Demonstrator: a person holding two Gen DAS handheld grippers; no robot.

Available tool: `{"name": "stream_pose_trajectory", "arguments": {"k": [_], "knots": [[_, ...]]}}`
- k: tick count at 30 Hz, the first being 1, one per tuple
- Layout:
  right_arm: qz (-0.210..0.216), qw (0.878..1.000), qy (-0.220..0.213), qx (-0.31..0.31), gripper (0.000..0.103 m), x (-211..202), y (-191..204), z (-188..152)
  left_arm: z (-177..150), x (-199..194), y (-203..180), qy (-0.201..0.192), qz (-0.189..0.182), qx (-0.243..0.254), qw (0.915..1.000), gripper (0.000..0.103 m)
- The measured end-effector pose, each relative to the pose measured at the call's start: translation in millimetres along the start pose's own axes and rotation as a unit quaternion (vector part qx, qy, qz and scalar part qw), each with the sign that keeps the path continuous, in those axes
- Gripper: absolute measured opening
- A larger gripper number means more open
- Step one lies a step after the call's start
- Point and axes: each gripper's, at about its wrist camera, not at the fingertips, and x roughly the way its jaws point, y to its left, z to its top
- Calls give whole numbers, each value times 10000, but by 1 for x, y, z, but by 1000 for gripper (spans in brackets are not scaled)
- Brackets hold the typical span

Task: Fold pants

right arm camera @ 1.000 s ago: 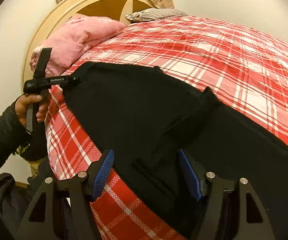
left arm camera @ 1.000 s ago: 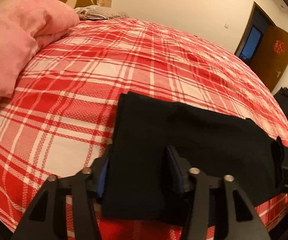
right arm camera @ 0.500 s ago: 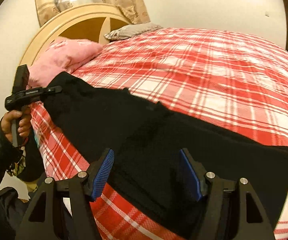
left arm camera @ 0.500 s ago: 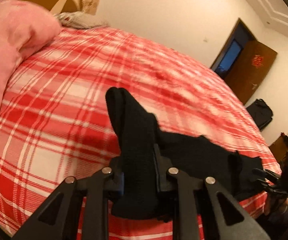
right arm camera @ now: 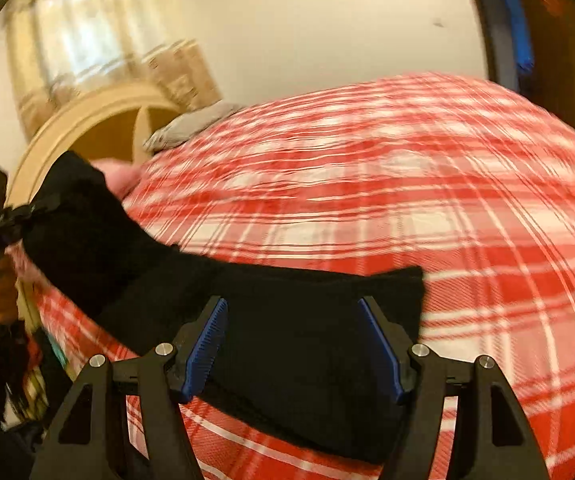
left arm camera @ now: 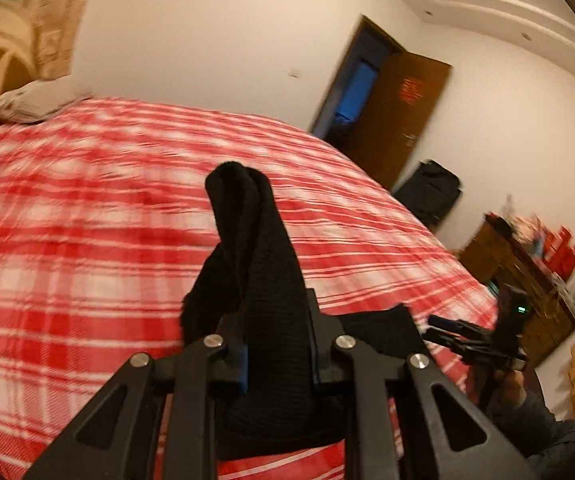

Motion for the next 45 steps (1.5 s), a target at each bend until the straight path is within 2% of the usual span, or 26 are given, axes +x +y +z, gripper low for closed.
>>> {"name": "stream_pose_trajectory", "arguments": {"k": [3, 13, 18, 23, 26, 27, 29, 32, 34, 37, 40, 43, 45], "knots": [[-295, 9990, -145, 289, 68, -14, -23, -4, 9, 17, -32, 133, -269, 237, 9993, 21], [-728, 9898, -452, 1137, 68, -38, -83, -26, 1, 107, -113, 1049, -531, 858, 9893, 21], [-683, 9888, -458, 1245, 68, -35, -88, -28, -20, 144, -144, 1386, -409, 1260, 9815, 21], [-697, 9899, -450, 1149, 68, -32, -85, -31, -47, 182, -159, 1644, -15, 1561, 9740, 22], [-682, 9897, -486, 1163, 69, -31, -85, -32, -54, 188, -165, 1698, -165, 1510, 9737, 23], [-658, 9896, -505, 1172, 68, -31, -85, -32, -54, 187, -167, 1686, -167, 1547, 9733, 25], [-586, 9896, -577, 1184, 69, -34, -85, -32, -53, 177, -172, 1582, -236, 1652, 9732, 39], [-576, 9891, -672, 1179, 69, -38, -81, -31, -45, 161, -169, 1431, -494, 1608, 9753, 48], [-520, 9888, -691, 1218, 69, -39, -78, -29, -43, 153, -167, 1335, -493, 1611, 9766, 55], [-274, 9915, -536, 1150, 69, -33, -64, -23, -42, 142, -150, 1112, -190, 1586, 9809, 63], [-101, 9961, -285, 827, 69, -21, -40, -19, -46, 137, -122, 1022, 223, 1417, 9844, 69], [-12, 9978, 62, 654, 69, -1, -24, -18, -53, 137, -91, 940, 911, 1262, 9833, 75], [-29, 9968, 349, 720, 68, 12, -22, -19, -57, 136, -79, 905, 1141, 1214, 9819, 75]]}}
